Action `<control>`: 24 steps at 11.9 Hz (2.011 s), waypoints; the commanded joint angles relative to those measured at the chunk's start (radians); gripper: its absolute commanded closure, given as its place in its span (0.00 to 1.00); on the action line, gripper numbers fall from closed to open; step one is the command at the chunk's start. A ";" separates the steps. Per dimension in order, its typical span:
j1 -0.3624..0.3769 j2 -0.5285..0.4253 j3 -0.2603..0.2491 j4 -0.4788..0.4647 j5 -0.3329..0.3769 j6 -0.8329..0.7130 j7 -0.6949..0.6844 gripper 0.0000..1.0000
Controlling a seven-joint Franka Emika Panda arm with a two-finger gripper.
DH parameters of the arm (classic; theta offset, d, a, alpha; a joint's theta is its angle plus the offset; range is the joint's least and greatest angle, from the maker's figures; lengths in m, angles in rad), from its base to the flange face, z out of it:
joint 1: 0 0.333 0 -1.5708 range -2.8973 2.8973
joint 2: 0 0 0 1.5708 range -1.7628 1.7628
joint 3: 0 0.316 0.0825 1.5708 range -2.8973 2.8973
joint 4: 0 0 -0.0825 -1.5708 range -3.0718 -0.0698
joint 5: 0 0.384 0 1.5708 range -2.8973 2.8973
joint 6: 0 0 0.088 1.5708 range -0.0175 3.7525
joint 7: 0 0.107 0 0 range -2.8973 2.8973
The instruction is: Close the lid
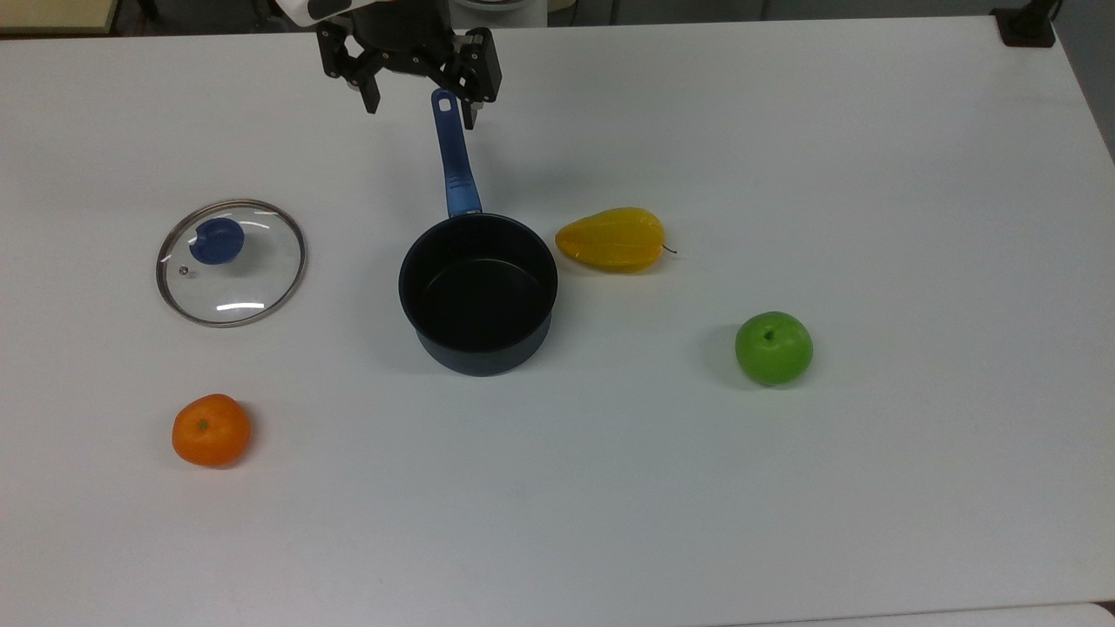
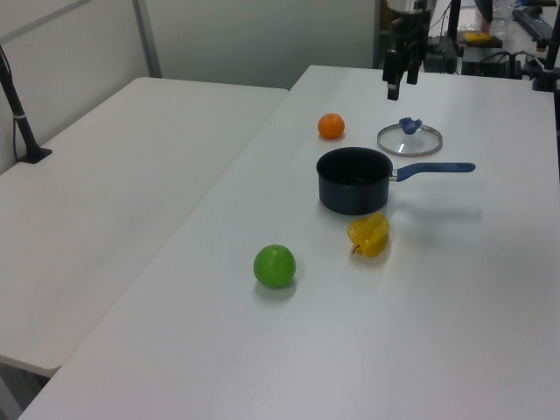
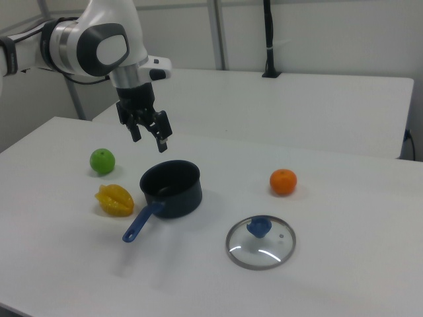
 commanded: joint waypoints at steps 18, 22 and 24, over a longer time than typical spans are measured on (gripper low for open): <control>-0.006 -0.033 0.003 0.000 -0.030 -0.048 0.007 0.00; -0.006 -0.033 0.000 0.001 -0.027 -0.050 0.005 0.00; -0.007 -0.030 -0.002 0.003 -0.025 -0.047 0.004 0.00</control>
